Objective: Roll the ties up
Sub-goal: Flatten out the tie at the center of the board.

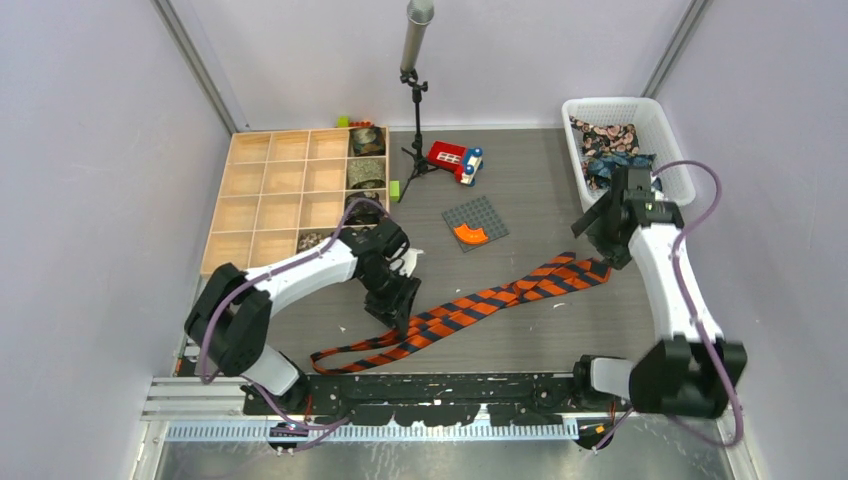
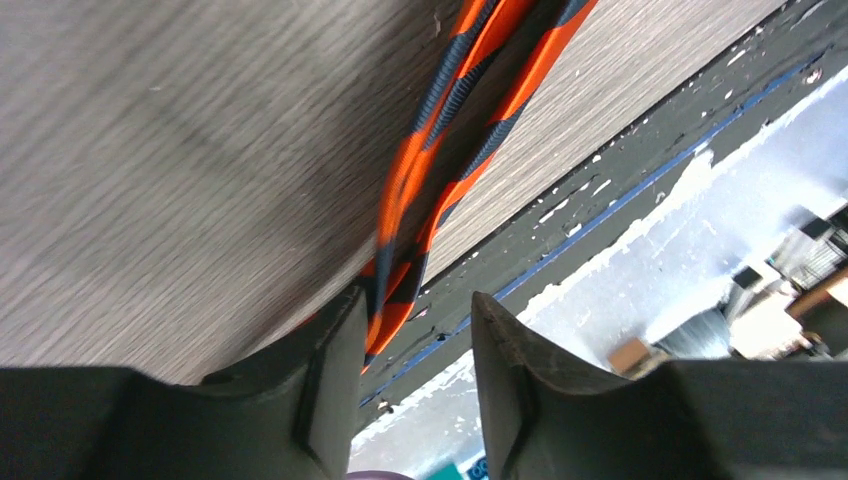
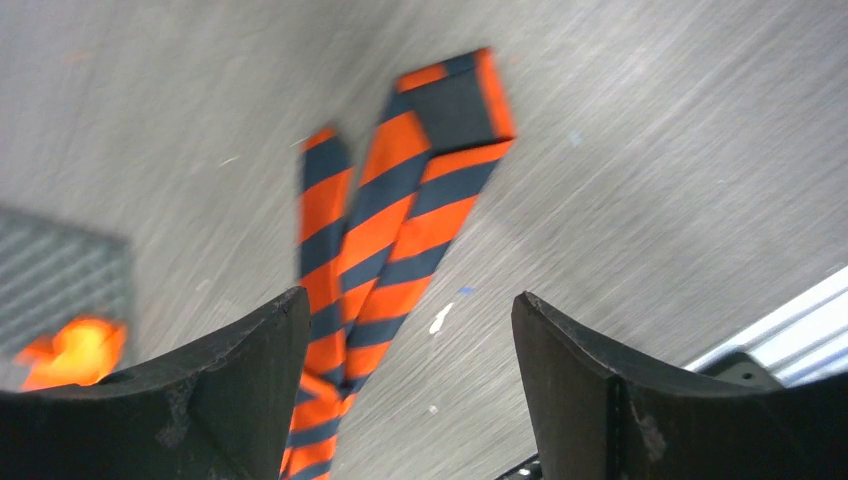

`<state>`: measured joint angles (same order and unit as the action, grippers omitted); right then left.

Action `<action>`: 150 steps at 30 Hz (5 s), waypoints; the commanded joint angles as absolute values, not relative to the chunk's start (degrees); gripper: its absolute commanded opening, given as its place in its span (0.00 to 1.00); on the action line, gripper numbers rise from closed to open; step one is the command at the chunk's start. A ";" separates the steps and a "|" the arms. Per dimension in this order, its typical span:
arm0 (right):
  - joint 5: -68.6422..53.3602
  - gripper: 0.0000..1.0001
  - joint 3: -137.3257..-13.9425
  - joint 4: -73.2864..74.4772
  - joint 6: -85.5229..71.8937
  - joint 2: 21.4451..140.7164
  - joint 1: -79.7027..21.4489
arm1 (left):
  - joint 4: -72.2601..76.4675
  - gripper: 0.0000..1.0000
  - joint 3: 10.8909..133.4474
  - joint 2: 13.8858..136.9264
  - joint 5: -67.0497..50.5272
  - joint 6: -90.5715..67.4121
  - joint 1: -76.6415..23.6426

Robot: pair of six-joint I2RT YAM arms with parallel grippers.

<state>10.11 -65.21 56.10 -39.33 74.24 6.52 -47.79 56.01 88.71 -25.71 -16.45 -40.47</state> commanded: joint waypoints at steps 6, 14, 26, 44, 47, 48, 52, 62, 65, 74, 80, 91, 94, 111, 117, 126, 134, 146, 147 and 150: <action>-1.73 0.77 -48.43 44.35 -46.75 62.95 0.03 | -52.22 0.46 61.30 78.96 -16.69 -18.21 -40.35; 5.84 0.67 -52.45 39.82 -40.78 73.72 0.09 | -51.71 0.42 55.10 70.10 -17.60 -19.85 -40.39; 12.39 0.58 -63.26 38.48 -33.83 91.39 2.77 | -52.64 0.41 53.09 58.99 -21.87 -20.41 -40.36; 11.88 0.39 -66.81 35.42 -29.66 103.25 3.43 | -49.74 0.39 49.22 57.68 -21.68 -20.64 -40.36; 11.40 0.26 -66.05 34.84 -29.87 103.29 3.43 | -49.58 0.39 49.16 57.91 -21.44 -20.73 -40.34; 11.13 0.21 -65.93 34.73 -29.82 103.23 3.43 | -49.48 0.38 49.06 57.92 -21.41 -20.72 -40.35; 10.76 0.01 -65.86 34.67 -29.65 102.73 3.43 | -49.34 0.37 48.89 57.70 -21.25 -20.82 -40.38; 11.67 0.00 -65.07 37.24 -30.93 95.04 3.43 | -48.98 0.34 48.69 57.23 -21.09 -21.00 -40.34; 14.01 0.00 -63.14 39.03 -31.88 89.65 3.63 | -48.96 0.34 48.60 57.08 -21.17 -20.99 -40.39; 17.98 0.00 -52.35 39.64 -36.52 77.75 7.05 | -48.77 0.32 48.52 57.01 -21.52 -21.01 -40.37; 20.26 0.00 -46.37 36.49 -39.61 75.29 10.78 | -48.77 0.31 48.50 56.67 -21.58 -21.13 -40.40; 17.21 0.00 -46.77 29.17 -37.79 81.35 15.06 | -48.69 0.28 48.43 56.61 -21.37 -21.27 -40.35; 15.63 0.00 -46.65 27.79 -37.09 80.95 15.10 | -48.68 0.28 48.43 56.61 -21.35 -21.27 -40.39; 9.48 0.33 -46.85 27.42 -36.23 83.09 14.99 | -48.72 0.25 48.33 57.40 -20.69 -21.87 -40.39; 10.66 0.43 -49.92 36.97 -36.73 72.30 13.67 | -49.47 0.23 48.78 59.41 -20.89 -23.62 -40.39; 1.17 0.35 -45.21 34.98 -41.78 63.99 -2.28 | -40.85 0.17 45.49 66.19 -21.95 -31.38 -43.05; -6.19 0.24 -41.96 28.92 -39.85 75.63 -2.61 | -33.99 0.10 45.99 77.53 -18.45 -31.71 -44.65; 3.73 0.15 -38.24 30.02 -44.12 83.18 1.89 | -30.23 0.02 53.23 97.39 -18.37 -28.07 -44.65; 4.59 0.15 -37.89 30.21 -44.21 82.74 2.46 | -30.23 0.01 54.09 98.67 -19.09 -28.01 -44.65; 6.28 0.14 -37.49 30.72 -43.68 81.04 4.83 | -30.22 0.00 57.35 101.79 -21.66 -28.07 -44.69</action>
<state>-2.98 -40.27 29.02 -43.97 81.43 1.67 -33.52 53.84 97.41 -20.82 -29.56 -44.58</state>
